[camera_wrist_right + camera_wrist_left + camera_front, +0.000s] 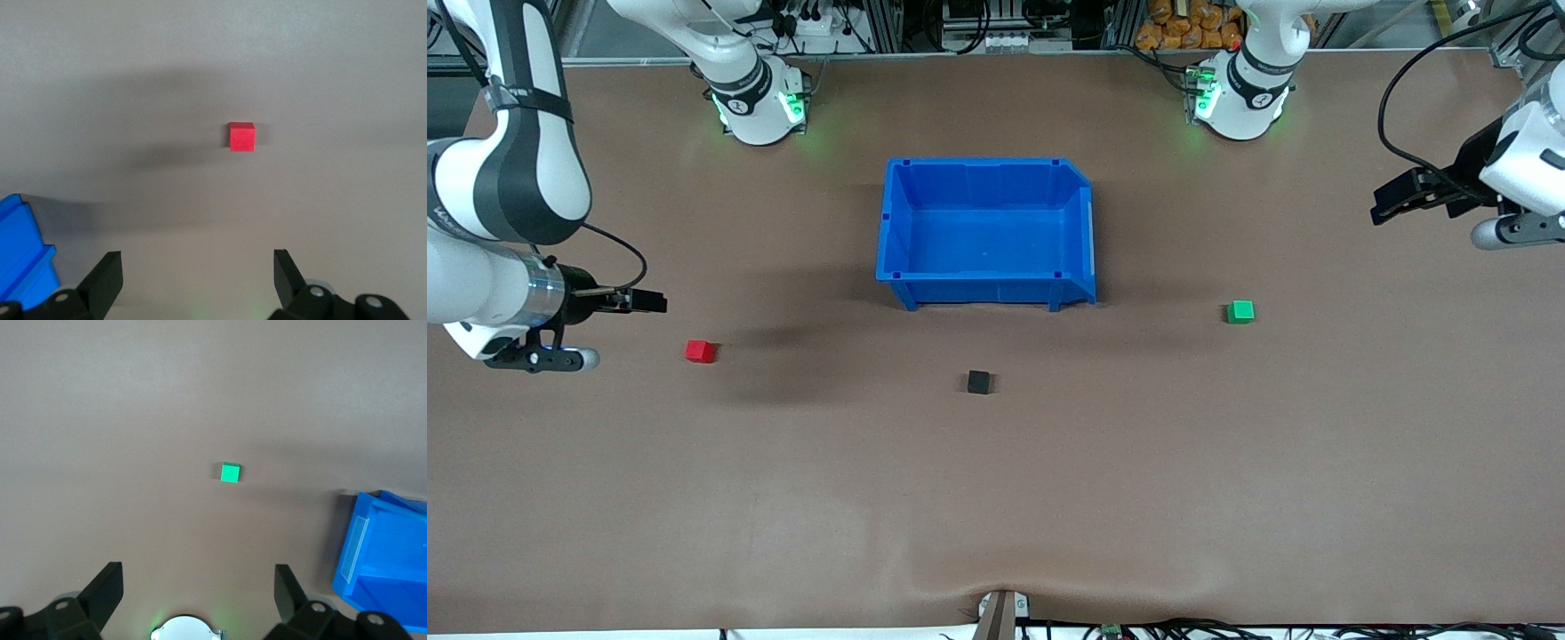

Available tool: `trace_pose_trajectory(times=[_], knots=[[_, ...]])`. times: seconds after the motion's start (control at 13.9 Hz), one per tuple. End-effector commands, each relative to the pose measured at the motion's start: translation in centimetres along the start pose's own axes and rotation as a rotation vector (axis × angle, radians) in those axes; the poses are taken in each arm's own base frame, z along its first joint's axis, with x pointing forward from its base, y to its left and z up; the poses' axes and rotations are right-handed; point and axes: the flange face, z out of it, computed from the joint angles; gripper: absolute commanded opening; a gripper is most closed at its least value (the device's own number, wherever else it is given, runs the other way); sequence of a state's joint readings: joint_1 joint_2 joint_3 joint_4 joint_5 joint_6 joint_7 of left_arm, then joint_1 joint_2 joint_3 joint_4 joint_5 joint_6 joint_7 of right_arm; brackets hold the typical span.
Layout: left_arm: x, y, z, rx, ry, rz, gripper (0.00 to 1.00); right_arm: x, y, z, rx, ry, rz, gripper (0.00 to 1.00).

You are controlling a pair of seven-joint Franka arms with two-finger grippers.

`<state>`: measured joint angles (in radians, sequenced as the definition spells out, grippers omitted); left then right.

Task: Attach green and red cubes to black cube
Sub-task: 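Lower the right gripper onto the red cube while the left gripper reaches the green cube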

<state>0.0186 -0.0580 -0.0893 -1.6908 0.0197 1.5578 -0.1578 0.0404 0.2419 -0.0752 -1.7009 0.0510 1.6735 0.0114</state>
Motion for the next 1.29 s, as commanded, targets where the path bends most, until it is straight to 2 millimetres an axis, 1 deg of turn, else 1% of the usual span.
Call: trace_pose_trajectory(times=[0.0,0.14,0.29,0.36,0.43,0.5,0.65,0.72,0.79,0.93,1.08,1.22], knots=[[0.3,0.2,1.8,-0.003,0.004,0.002,1.0,-0.1,0.7,1.3,-0.01,0.016,0.004,1.0],[0.4,0.7,3.5,-0.002,0.009,0.01,1.0,0.0,0.9,2.9,-0.011,0.029,0.008,1.0],[0.5,0.8,4.6,-0.003,0.012,0.011,1.0,0.1,1.1,5.9,-0.011,0.052,0.011,1.0],[0.8,0.8,5.8,-0.003,0.013,0.011,1.0,0.1,1.7,7.2,-0.01,0.066,0.021,1.0],[1.1,0.9,7.3,-0.006,0.03,0.011,1.0,0.1,3.0,8.2,-0.003,0.071,0.043,1.0],[1.2,1.1,8.9,-0.009,0.044,0.014,1.0,0.0,3.4,9.0,-0.001,0.074,0.05,1.0],[1.8,2.8,12.1,-0.012,0.044,0.038,1.0,-0.1,3.4,10.2,-0.001,0.077,0.051,1.0],[2.4,3.2,13.6,-0.011,0.024,0.04,1.0,-0.1,3.4,10.6,-0.002,0.083,0.058,1.0],[3.0,3.4,14.6,-0.013,0.021,0.036,1.0,0.0,3.4,11.1,-0.002,0.097,0.065,1.0],[3.8,4.1,17.1,-0.014,-0.007,0.043,1.0,0.4,3.4,12.6,-0.001,0.117,0.126,1.0],[4.5,4.4,19.8,-0.013,-0.043,0.046,1.0,1.1,3.3,13.9,0.0,0.131,0.177,1.0],[5.0,4.6,22.2,-0.014,-0.076,0.046,1.0,2.3,4.3,15.8,0.002,0.165,0.196,1.0]])
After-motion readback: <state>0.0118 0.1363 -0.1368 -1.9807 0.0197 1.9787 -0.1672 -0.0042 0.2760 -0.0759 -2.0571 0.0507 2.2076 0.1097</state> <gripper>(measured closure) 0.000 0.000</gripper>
